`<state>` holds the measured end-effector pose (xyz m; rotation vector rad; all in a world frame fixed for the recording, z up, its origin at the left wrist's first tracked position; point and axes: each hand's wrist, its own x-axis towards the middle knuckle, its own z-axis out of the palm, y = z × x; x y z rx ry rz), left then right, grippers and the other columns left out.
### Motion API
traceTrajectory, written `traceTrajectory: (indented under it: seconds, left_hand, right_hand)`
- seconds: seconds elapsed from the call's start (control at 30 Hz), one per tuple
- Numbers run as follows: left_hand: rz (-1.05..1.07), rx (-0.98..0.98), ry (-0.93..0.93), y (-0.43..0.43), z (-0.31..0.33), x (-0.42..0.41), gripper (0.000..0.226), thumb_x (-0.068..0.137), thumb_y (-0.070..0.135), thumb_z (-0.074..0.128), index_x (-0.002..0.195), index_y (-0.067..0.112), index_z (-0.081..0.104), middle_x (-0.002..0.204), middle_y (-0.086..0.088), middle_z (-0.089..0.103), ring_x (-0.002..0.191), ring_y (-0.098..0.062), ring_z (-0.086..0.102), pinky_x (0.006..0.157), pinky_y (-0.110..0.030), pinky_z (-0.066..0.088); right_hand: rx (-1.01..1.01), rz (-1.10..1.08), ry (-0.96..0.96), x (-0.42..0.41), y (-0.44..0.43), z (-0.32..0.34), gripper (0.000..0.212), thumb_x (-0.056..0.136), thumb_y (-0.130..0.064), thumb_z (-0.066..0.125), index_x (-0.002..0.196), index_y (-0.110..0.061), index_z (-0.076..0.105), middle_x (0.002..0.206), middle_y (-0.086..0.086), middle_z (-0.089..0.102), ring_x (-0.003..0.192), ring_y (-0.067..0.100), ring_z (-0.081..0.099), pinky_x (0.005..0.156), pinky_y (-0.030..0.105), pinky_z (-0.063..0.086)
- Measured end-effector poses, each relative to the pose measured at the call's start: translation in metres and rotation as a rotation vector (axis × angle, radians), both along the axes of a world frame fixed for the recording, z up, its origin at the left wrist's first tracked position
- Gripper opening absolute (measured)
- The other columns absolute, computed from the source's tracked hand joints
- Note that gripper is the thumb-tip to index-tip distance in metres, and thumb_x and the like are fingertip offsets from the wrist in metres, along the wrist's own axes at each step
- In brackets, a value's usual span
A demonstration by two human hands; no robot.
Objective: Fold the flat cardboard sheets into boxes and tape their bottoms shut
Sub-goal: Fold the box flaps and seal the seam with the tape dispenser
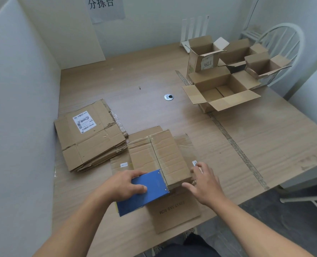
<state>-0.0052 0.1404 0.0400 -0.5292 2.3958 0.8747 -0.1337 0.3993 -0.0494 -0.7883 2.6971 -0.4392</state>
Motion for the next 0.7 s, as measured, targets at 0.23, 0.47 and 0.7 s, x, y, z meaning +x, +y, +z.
traceTrajectory:
  seconds: [0.23, 0.47, 0.7]
  left_hand:
    - [0.003, 0.015, -0.006, -0.002, 0.000, 0.002, 0.047, 0.087, 0.048, 0.064, 0.132, 0.052, 0.052, 0.120, 0.017, 0.061, 0.101, -0.006, 0.058, 0.076, -0.025, 0.043]
    - [0.007, 0.079, -0.030, -0.008, 0.003, 0.005, 0.052, 0.080, 0.055, 0.062, 0.130, 0.056, 0.051, 0.117, 0.020, 0.062, 0.101, -0.006, 0.059, 0.083, -0.028, 0.047]
    - [0.000, 0.082, -0.072, -0.030, 0.007, 0.030, 0.061, 0.067, 0.063, 0.059, 0.128, 0.058, 0.052, 0.117, 0.024, 0.061, 0.103, -0.003, 0.059, 0.094, -0.033, 0.049]
  right_hand:
    - [0.046, 0.489, 0.119, -0.002, -0.038, 0.000, 0.067, 0.096, -0.054, 0.042, 0.155, -0.035, 0.017, 0.165, -0.009, 0.008, 0.151, 0.013, -0.007, 0.121, 0.053, 0.009]
    - [0.079, 0.473, 0.222, 0.004, -0.034, -0.023, 0.055, 0.102, -0.057, 0.009, 0.145, -0.038, 0.036, 0.151, -0.011, 0.044, 0.141, 0.013, 0.029, 0.113, 0.049, 0.027]
    - [0.022, 0.449, 0.249, 0.006, -0.034, -0.027, 0.053, 0.103, -0.055, 0.011, 0.146, -0.035, 0.035, 0.151, -0.008, 0.045, 0.141, 0.016, 0.030, 0.108, 0.049, 0.022]
